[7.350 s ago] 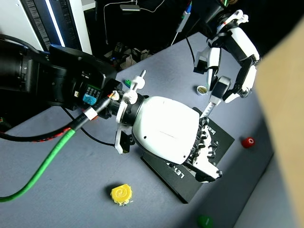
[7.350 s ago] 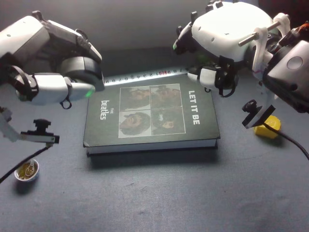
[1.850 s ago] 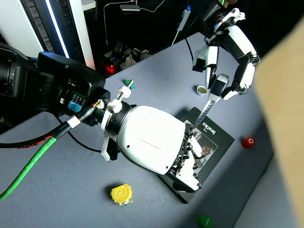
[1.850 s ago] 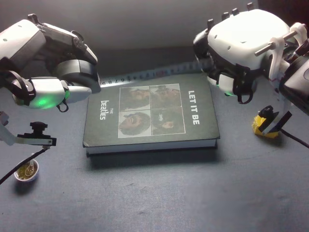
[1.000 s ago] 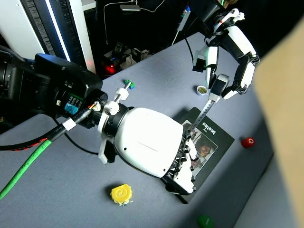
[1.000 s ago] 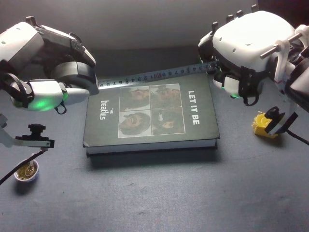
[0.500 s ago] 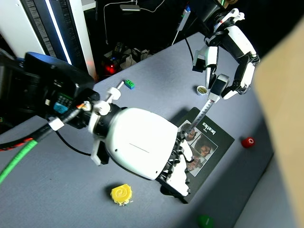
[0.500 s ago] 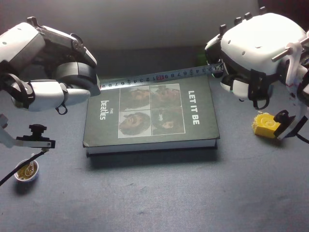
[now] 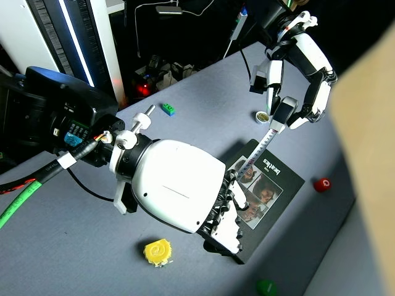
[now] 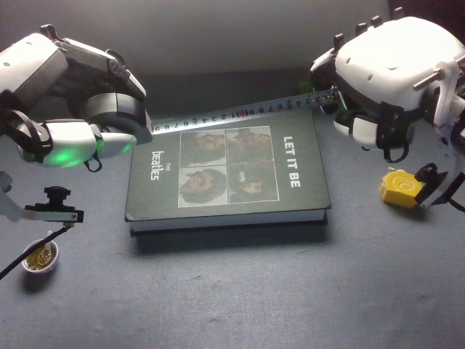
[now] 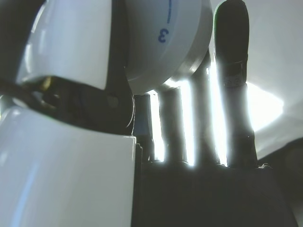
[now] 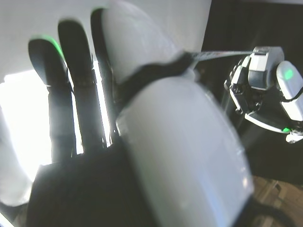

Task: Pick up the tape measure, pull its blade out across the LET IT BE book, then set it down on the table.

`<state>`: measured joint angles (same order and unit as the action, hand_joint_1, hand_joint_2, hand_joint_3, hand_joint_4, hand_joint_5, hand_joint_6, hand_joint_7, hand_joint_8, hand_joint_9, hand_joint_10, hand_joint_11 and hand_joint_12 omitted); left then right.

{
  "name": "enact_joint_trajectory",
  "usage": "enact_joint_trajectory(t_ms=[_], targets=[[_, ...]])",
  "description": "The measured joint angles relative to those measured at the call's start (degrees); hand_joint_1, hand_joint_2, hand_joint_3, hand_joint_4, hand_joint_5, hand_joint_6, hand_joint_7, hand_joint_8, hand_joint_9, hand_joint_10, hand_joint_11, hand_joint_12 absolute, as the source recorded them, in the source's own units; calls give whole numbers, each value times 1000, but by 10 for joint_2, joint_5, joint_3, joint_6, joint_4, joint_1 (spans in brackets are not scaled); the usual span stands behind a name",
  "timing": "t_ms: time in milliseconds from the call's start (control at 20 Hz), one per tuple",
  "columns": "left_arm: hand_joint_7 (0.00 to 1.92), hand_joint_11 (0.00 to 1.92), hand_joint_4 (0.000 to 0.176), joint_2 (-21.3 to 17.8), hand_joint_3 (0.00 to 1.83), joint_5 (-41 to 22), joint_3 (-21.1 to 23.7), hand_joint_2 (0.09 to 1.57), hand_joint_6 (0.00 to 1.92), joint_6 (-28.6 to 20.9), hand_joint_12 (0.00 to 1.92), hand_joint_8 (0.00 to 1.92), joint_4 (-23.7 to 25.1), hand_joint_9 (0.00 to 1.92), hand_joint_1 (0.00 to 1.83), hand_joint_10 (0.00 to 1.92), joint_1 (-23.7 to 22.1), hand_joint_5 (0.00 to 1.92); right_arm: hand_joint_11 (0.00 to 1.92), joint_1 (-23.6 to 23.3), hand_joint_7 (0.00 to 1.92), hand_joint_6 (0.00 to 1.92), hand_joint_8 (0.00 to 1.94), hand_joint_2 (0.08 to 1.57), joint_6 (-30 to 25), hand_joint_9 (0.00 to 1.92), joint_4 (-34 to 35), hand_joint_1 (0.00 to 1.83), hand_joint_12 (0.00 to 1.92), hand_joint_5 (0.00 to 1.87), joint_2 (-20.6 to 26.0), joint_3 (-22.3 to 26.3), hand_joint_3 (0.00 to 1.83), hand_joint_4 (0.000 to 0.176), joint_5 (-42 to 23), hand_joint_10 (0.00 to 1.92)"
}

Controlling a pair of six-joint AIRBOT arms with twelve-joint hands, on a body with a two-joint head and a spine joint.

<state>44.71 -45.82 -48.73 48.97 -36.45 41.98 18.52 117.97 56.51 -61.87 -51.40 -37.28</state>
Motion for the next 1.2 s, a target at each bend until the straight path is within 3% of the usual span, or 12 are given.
enact_joint_trajectory(t_ms=[900, 1050, 1100, 1150, 1200], targets=[[1107, 846, 0, 0, 0, -1, 0, 1074, 668, 1, 1014, 844, -2, 927, 1388, 1190, 1, 1060, 522, 0, 949, 1301, 1116, 1188, 1, 752, 0, 1191, 1520, 747, -4, 0, 0, 0, 0, 1032], [1110, 852, 0, 0, 0, 1, -1, 1070, 639, 1, 1010, 836, -1, 930, 1389, 1182, 3, 1083, 420, 0, 849, 1445, 1270, 1244, 1, 615, 0, 1160, 1501, 623, -5, 0, 6, 0, 0, 967], [1110, 855, 0, 0, 0, -1, -1, 1069, 633, 1, 1012, 835, 0, 930, 1389, 1183, 3, 1087, 315, 0, 692, 1434, 834, 1271, 1, 545, 0, 1084, 1431, 662, -5, 0, 0, 0, 0, 885], [1110, 863, 0, 0, 0, -1, -1, 1069, 633, 1, 1017, 835, 3, 930, 1389, 1183, 3, 1087, 238, 0, 633, 821, 605, 1219, 1, 489, 0, 1066, 1366, 514, -5, 0, 0, 0, 0, 776], [1111, 865, 0, 0, 0, 0, -3, 1069, 633, 0, 1019, 834, 8, 930, 1389, 1183, 5, 1086, 169, 3, 610, 477, 394, 1196, 2, 455, -4, 1044, 1314, 503, -5, 0, 0, 0, -1, 629]])
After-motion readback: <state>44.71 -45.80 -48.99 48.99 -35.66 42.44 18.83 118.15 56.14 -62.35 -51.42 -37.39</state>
